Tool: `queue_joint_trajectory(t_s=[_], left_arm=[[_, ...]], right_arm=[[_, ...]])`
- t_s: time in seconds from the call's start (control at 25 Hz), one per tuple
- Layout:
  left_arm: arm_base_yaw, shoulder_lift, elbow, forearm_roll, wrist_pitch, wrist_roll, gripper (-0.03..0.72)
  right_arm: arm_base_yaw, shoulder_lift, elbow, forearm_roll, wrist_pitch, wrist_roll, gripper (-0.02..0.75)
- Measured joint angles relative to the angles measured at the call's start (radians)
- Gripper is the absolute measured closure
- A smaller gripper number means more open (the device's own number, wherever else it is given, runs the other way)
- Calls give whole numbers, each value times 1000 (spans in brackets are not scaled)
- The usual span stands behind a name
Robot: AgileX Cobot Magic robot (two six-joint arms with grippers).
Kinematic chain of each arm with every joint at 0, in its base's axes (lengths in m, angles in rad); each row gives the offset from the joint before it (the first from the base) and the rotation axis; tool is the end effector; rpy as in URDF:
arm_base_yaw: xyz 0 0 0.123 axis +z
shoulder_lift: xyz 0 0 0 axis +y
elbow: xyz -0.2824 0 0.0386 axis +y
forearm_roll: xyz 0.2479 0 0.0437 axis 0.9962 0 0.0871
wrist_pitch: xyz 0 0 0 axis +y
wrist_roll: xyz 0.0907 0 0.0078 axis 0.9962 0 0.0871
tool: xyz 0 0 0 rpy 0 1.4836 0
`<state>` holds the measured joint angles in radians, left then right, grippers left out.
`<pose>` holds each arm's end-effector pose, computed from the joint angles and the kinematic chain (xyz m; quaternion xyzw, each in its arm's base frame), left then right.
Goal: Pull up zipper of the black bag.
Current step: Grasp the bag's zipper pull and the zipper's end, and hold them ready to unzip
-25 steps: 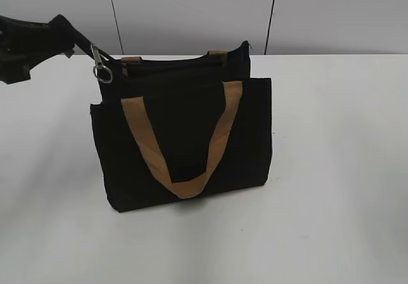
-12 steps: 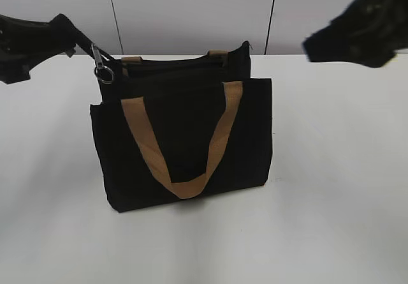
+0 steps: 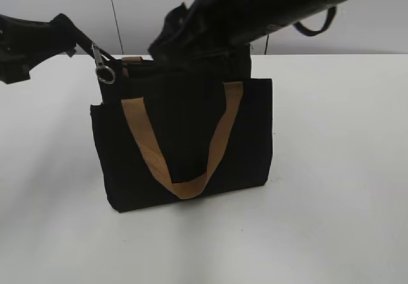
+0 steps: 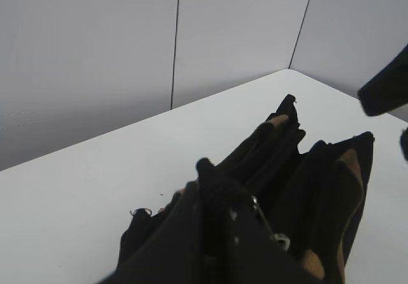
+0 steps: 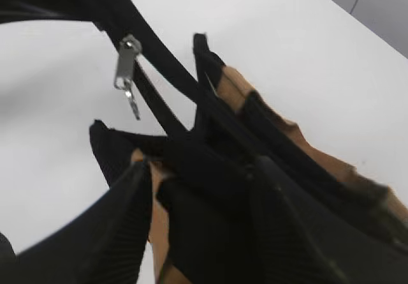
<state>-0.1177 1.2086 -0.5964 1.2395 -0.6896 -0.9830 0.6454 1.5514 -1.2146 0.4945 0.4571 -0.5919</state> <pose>0.2263 -0.0818 0.2751 0.2983 0.7175 -0.2371 0.5831 0.2696 0.2269 0.3109 -0.3850 0.8067 0.2008 0.4008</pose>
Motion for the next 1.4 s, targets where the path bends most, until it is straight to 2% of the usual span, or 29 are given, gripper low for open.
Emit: queue_joint_trajectory(t_s=[0.2, 0.48, 0.96, 1.4], left_arm=[[0, 0, 0, 0, -1, 0, 676], [0, 0, 0, 0, -5, 0, 676], [0, 0, 0, 0, -7, 0, 676], [0, 0, 0, 0, -8, 0, 676]], right_arm=[[99, 82, -26, 7, -105, 0, 346], [182, 161, -27, 9, -219, -1, 346], [192, 210, -27, 9, -312, -1, 354], [192, 212, -27, 10, -323, 0, 577]])
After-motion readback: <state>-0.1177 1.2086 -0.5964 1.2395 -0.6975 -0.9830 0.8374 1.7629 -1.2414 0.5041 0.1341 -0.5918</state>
